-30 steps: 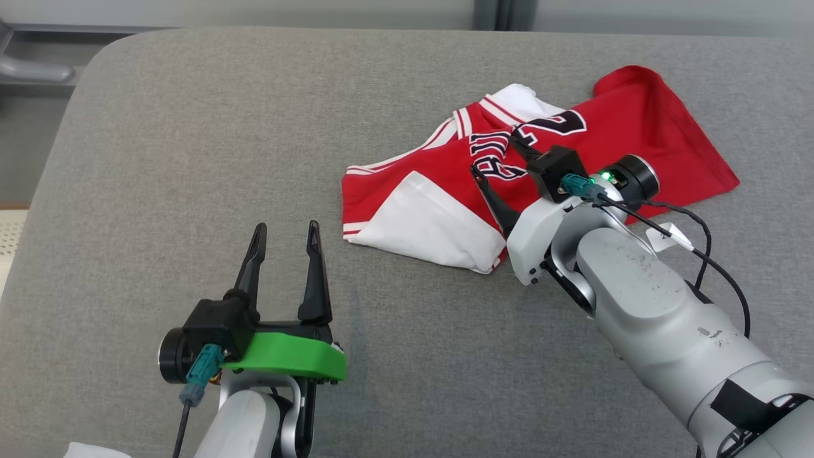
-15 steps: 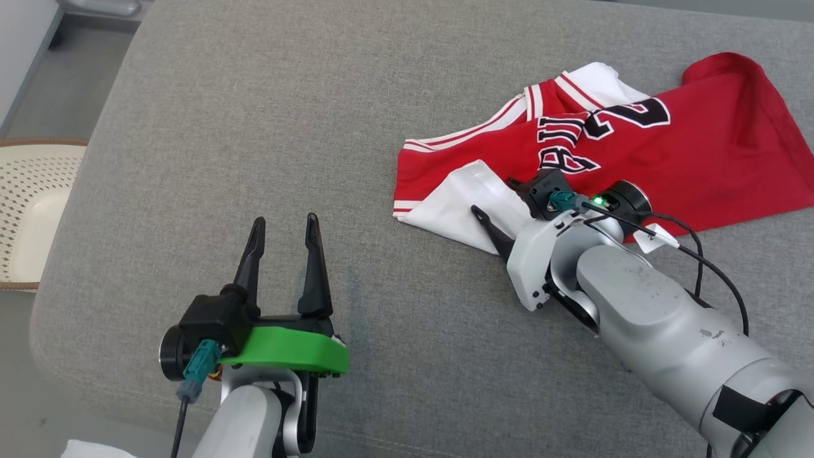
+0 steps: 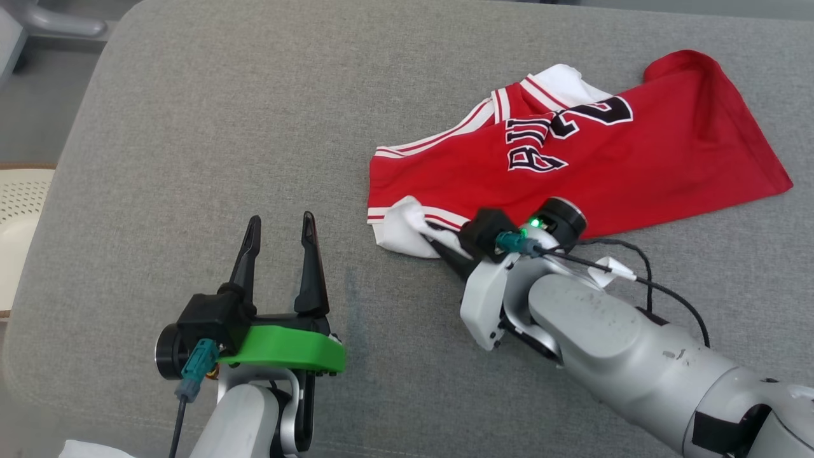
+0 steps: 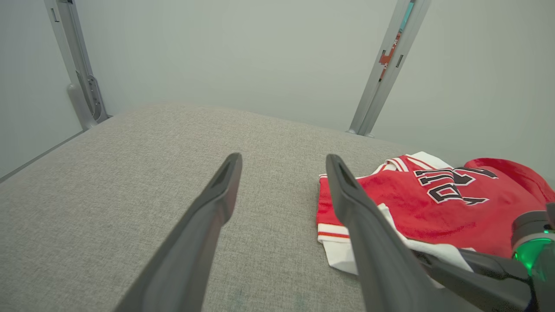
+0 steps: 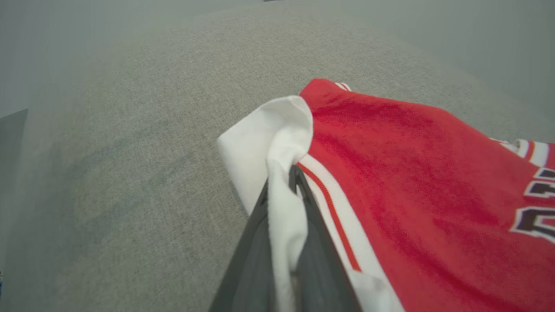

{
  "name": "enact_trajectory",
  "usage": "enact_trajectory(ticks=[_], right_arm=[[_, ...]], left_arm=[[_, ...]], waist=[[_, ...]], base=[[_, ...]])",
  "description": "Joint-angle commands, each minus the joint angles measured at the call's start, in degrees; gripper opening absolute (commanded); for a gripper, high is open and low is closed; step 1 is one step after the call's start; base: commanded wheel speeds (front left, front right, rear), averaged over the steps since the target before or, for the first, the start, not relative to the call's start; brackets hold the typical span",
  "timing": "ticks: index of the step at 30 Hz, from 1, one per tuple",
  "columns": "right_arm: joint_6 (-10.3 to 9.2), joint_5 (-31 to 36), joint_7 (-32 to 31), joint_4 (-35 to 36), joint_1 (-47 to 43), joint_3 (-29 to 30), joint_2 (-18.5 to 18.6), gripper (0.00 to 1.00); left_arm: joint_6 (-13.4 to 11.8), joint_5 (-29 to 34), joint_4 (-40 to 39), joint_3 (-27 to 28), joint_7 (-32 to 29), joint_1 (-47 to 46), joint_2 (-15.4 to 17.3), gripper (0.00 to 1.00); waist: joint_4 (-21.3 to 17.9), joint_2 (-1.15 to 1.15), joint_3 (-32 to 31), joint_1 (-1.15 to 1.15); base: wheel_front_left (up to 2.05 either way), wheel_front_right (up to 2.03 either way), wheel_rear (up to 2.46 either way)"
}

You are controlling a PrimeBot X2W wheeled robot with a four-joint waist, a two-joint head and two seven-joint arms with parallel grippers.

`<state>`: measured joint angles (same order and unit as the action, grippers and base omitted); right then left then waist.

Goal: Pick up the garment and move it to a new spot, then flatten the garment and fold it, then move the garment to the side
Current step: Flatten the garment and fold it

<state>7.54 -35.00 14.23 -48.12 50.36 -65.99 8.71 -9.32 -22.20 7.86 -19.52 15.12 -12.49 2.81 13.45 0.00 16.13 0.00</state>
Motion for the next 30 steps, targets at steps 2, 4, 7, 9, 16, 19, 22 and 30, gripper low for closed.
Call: enact_trajectory(ticks=[2, 4, 7, 9, 16, 19, 22, 30], right_arm=[[-0.11, 0.62, 0.63, 2.15, -1.78, -1.55, -0.12, 0.0], [-0.11, 0.77, 0.88, 4.25, -3.12, -2.09, -0.18, 0.34], [-0.11, 0.78, 1.04, 7.55, -5.11, -1.37, 0.03, 1.0], [-0.11, 1.43, 0.99, 10.41, -6.44, 0.1, 0.45, 1.0], [-0.11, 6.55, 0.99, 18.12, -12.68, 10.38, 2.45, 1.0], [-0.11, 9.06, 0.97, 19.68, -16.49, 18.04, 2.36, 1.0], [-0.11, 12.63, 0.98, 20.81, -20.22, 27.09, 2.23, 1.0], [-0.1, 21.65, 0.97, 25.66, -30.65, 49.07, 0.18, 1.0]], left_arm=[[0.22, 0.3, 0.28, 0.27, 0.02, -0.09, 0.17, 1.0], [0.17, 0.5, 0.36, 0.5, 0.03, 0.15, 0.17, 1.0], [0.18, 0.84, 0.41, 1.02, 0.03, 0.8, 0.17, 1.0], [0.33, 1.17, 0.57, 1.42, 0.03, 1.14, 0.17, 1.0], [1.09, 2.28, 1.42, 2.3, 0.03, 1.38, 0.17, 1.0], [1.29, 2.47, 2.17, 2.45, 0.02, 1.52, 0.18, 1.0], [1.57, 2.16, 3.1, 2.63, 0.03, 1.88, 0.18, 1.0], [2.22, 1.16, 4.99, 3.11, 0.03, 3.96, 0.18, 1.0]], waist=[[-0.86, 0.0, -0.77, 0.0], [-1.39, 0.0, -1.21, 0.0], [-2.51, 0.0, -1.92, 0.0], [-3.41, 0.0, -2.37, 0.0], [-7.04, 0.0, -4.47, 0.0], [-8.44, 0.0, -5.6, 0.0], [-9.77, 0.0, -6.92, 0.0], [-11.5, 0.0, -9.96, 0.0]], base=[[0.0, 0.0, 0.0], [0.0, 0.0, 0.0], [0.0, 0.0, 0.0], [0.0, 0.0, 0.0], [0.0, 0.0, 0.0], [0.0, 0.0, 0.0], [0.0, 0.0, 0.0], [0.0, 0.0, 0.0]])
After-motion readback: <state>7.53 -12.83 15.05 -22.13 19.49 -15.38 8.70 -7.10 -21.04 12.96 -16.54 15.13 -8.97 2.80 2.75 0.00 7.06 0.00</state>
